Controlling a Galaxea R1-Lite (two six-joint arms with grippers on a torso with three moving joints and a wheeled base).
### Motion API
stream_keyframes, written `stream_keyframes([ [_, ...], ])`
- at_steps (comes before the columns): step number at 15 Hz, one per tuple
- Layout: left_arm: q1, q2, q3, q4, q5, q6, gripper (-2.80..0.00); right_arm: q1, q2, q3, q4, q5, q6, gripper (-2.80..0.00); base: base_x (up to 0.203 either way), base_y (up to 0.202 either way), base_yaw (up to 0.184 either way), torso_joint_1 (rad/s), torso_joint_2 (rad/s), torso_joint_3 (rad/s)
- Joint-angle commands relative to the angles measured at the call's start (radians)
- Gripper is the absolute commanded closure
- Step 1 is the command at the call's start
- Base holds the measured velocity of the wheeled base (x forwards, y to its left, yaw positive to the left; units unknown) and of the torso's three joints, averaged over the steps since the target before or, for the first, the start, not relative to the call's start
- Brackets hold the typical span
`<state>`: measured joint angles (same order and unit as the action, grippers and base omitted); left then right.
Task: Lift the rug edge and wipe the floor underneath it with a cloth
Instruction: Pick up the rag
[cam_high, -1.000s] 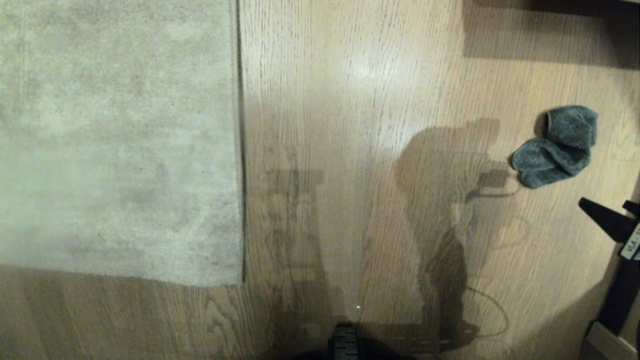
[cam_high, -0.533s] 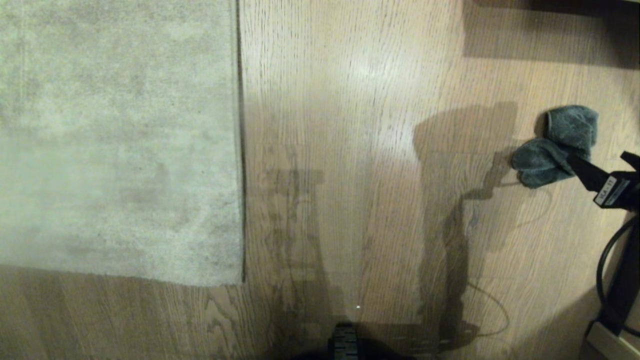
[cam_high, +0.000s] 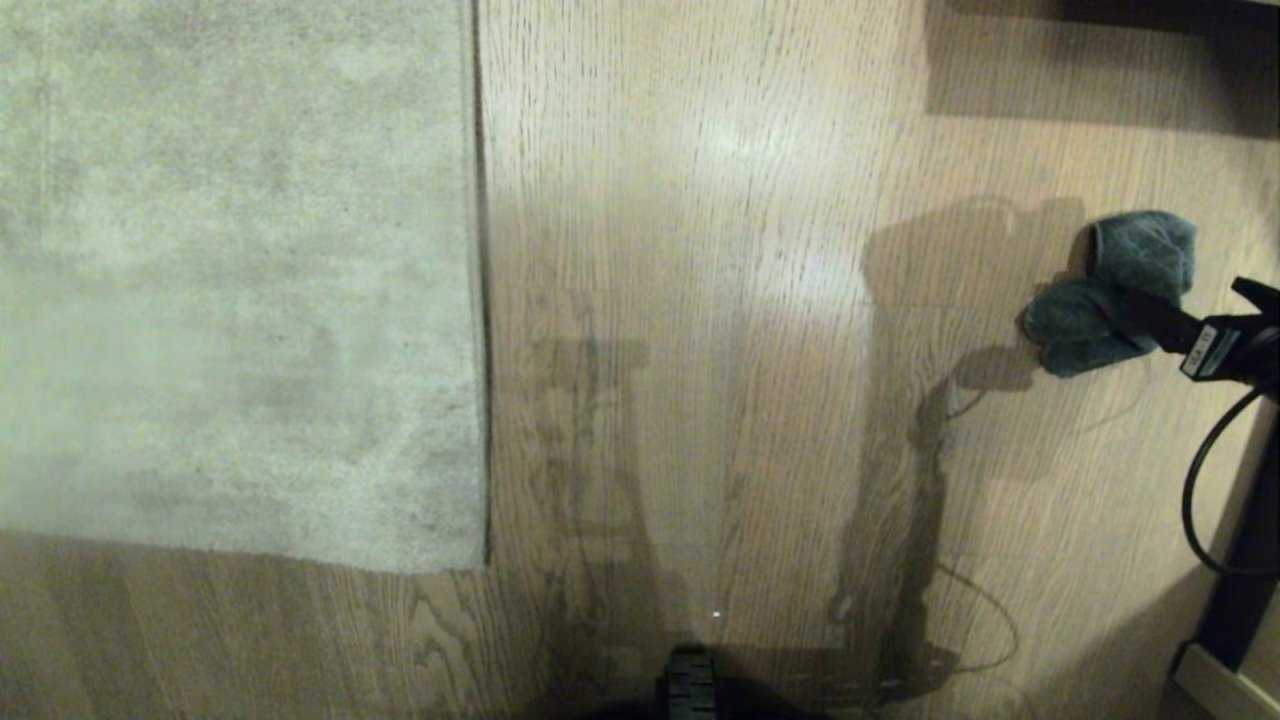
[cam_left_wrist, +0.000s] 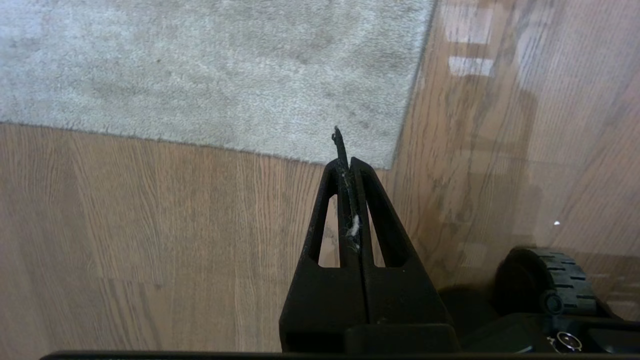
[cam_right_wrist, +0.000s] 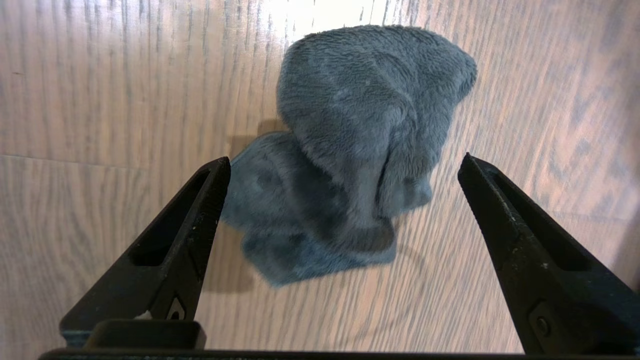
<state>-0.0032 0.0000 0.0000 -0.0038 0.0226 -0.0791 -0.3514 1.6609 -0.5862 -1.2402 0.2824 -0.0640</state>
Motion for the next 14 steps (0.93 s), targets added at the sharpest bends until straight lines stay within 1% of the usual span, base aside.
stream_keyframes([
  [1,0.000,0.002,0.000,-0.001,0.002,-0.001,0.00,-0.021,0.063,-0.038,-0.029,0.049,0.000,-2.80,0.000,0.000,0.000,0.000,0.00,0.000],
  [3,0.000,0.002,0.000,-0.001,0.002,-0.001,0.00,-0.023,0.084,-0.040,-0.050,0.080,0.003,-2.80,0.000,0.000,0.000,0.000,0.00,0.000],
  [7,0.000,0.002,0.000,-0.001,0.002,-0.001,0.00,-0.024,0.123,-0.039,-0.051,0.102,0.004,-2.80,0.000,0.000,0.000,0.000,0.00,0.000],
  [9,0.000,0.002,0.000,-0.001,0.002,-0.001,0.00,-0.024,0.145,-0.041,-0.052,0.104,0.012,-2.80,0.000,0.000,0.000,0.000,0.00,0.000],
  [11,0.000,0.002,0.000,-0.001,0.002,-0.001,0.00,-0.025,0.159,-0.045,-0.054,0.104,0.038,-2.80,0.000,0.000,0.000,0.000,0.00,0.000],
  [14,0.000,0.002,0.000,-0.001,0.002,-0.001,0.00,-0.025,0.191,-0.082,-0.083,0.104,0.055,-2.80,0.000,0.000,0.000,0.000,0.00,0.000],
])
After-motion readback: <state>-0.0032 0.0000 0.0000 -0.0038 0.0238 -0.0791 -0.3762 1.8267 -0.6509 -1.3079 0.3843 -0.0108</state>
